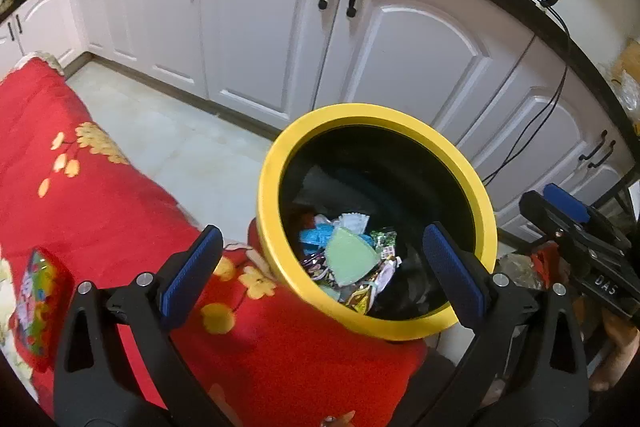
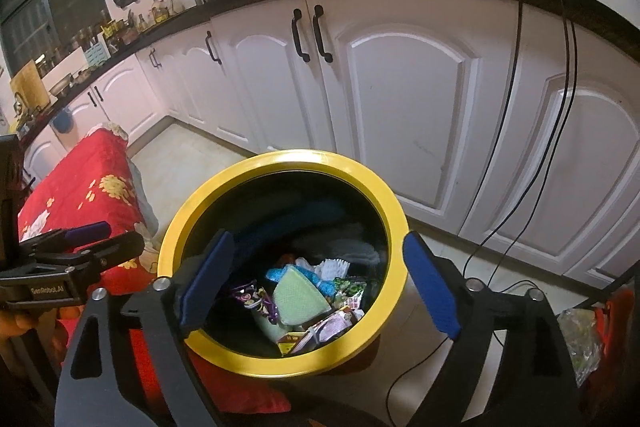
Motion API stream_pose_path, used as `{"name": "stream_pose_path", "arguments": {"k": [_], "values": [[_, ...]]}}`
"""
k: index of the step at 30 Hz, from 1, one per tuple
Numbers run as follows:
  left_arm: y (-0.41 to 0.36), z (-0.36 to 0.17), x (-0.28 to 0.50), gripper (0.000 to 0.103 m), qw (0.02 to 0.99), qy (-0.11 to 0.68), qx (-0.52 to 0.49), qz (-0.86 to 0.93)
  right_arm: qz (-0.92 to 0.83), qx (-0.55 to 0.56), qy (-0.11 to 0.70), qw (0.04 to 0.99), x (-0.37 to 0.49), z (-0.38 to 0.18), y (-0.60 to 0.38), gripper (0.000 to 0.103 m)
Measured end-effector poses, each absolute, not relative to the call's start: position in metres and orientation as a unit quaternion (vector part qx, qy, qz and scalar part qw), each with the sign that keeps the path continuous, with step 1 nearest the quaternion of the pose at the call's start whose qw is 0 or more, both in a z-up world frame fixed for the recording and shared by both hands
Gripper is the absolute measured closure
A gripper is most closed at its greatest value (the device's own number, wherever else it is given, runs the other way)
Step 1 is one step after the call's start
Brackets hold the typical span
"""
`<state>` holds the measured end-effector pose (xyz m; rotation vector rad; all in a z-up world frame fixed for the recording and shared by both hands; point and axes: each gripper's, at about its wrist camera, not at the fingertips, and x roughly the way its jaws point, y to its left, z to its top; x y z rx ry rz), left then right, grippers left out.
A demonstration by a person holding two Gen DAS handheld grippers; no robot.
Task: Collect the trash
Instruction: 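Move both open tools back from the bin over the table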
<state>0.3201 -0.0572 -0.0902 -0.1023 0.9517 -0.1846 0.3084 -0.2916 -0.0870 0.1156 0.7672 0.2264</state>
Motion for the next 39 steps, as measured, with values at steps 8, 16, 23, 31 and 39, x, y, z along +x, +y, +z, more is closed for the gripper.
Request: {"name": "stream_pose_path", "arguments": {"k": [8, 16, 23, 31, 39], "values": [[-0.05, -0.076, 0.305, 0.011, 0.89, 0.446, -0.048, -0.077, 0.109, 0.05, 0.365, 0.923, 0.294, -0.077, -0.286, 0.009], [-0.044, -0.058, 0.282, 0.011, 0.899, 0.43, -0.044, -0.068, 0.109, 0.042, 0.354, 0.928, 0.274, -0.064, -0.28, 0.007], [-0.033, -0.041, 0.26, 0.011, 0.909, 0.411, -0.043, -0.055, 0.114, 0.027, 0.338, 0.934, 0.253, -0.049, -0.27, 0.006], [-0.019, -0.033, 0.237, 0.011, 0.914, 0.402, -0.046, -0.042, 0.123, 0.014, 0.33, 0.936, 0.235, -0.037, -0.261, 0.006], [-0.006, -0.027, 0.214, 0.011, 0.918, 0.393, -0.042, -0.031, 0.135, 0.004, 0.328, 0.935, 0.219, -0.033, -0.249, 0.006]]}}
